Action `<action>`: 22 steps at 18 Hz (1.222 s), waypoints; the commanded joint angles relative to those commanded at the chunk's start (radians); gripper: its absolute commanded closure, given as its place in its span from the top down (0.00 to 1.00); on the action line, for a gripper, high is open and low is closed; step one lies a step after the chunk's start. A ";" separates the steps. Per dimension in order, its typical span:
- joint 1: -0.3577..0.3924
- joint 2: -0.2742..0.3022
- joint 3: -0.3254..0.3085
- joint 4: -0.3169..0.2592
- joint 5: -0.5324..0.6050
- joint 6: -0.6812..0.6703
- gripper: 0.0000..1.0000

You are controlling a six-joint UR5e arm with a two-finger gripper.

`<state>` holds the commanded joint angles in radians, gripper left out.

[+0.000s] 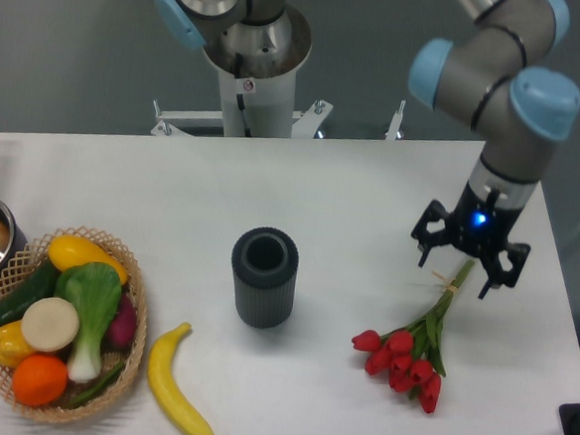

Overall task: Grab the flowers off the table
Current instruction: 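Move the open gripper down over the red tulip stems, then lower the gripper onto the tulip stems and close it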

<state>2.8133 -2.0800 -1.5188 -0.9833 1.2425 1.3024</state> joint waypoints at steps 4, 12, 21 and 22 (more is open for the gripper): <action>0.000 -0.025 0.003 0.008 0.012 0.002 1.00; -0.005 -0.101 0.042 0.005 0.083 0.063 1.00; -0.006 -0.134 0.031 0.006 0.083 0.061 1.00; -0.005 -0.135 0.023 0.006 0.083 0.063 1.00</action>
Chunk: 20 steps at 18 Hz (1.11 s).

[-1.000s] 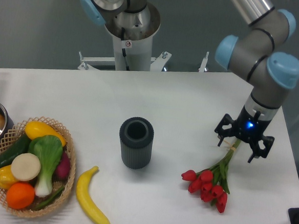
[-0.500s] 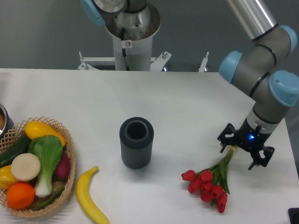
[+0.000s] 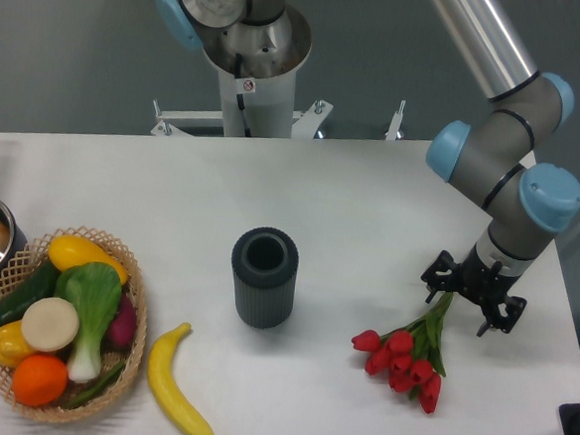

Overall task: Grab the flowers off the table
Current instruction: 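Lower the gripper onto the tulip stems and close it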

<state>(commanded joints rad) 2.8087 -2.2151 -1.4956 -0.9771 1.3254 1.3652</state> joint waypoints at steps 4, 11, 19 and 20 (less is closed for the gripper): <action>-0.002 0.003 -0.020 -0.003 0.000 0.000 1.00; -0.008 -0.002 -0.025 0.002 0.000 0.000 0.82; -0.008 -0.003 -0.025 0.002 -0.002 0.003 0.61; -0.008 -0.002 -0.025 0.002 -0.003 0.003 0.57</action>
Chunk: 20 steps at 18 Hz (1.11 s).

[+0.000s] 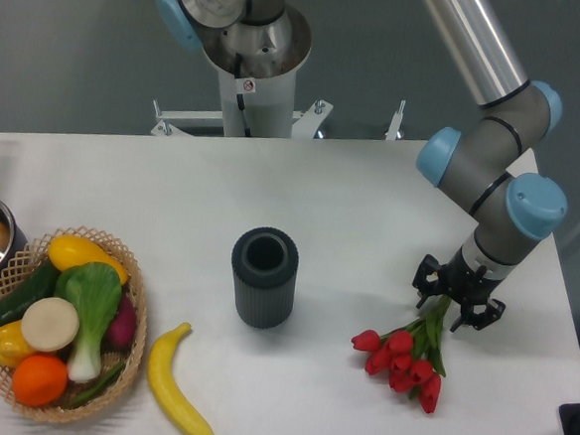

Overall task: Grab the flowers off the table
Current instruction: 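Lower the gripper onto the tulip stems and close it, then lift the gripped tulip bouquet up off the table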

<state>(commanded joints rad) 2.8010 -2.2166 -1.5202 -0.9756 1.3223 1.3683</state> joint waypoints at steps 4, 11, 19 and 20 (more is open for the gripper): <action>0.000 0.003 -0.006 0.000 0.000 -0.002 0.44; 0.000 0.012 -0.014 -0.002 -0.003 -0.002 0.25; -0.009 0.072 -0.014 -0.002 -0.008 -0.003 0.25; -0.014 0.090 -0.014 -0.002 -0.006 -0.003 0.25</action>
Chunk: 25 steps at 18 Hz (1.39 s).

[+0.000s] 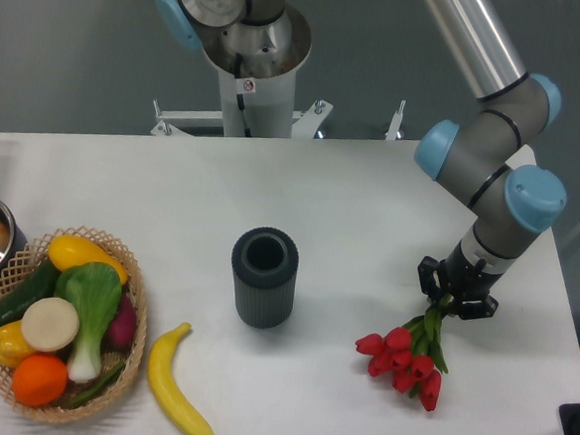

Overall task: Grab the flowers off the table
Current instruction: 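Lift the gripped tulip bouquet up off the table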

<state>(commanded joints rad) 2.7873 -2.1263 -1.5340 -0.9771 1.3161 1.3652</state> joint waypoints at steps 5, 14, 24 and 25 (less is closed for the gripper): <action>-0.031 0.097 -0.002 0.009 -0.009 -0.009 0.25; -0.031 0.196 0.003 0.114 -0.357 -0.247 0.25; 0.046 0.247 0.006 0.114 -0.618 -0.296 0.25; 0.052 0.247 0.005 0.114 -0.635 -0.296 0.25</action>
<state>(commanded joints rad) 2.8393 -1.8791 -1.5294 -0.8636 0.6813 1.0692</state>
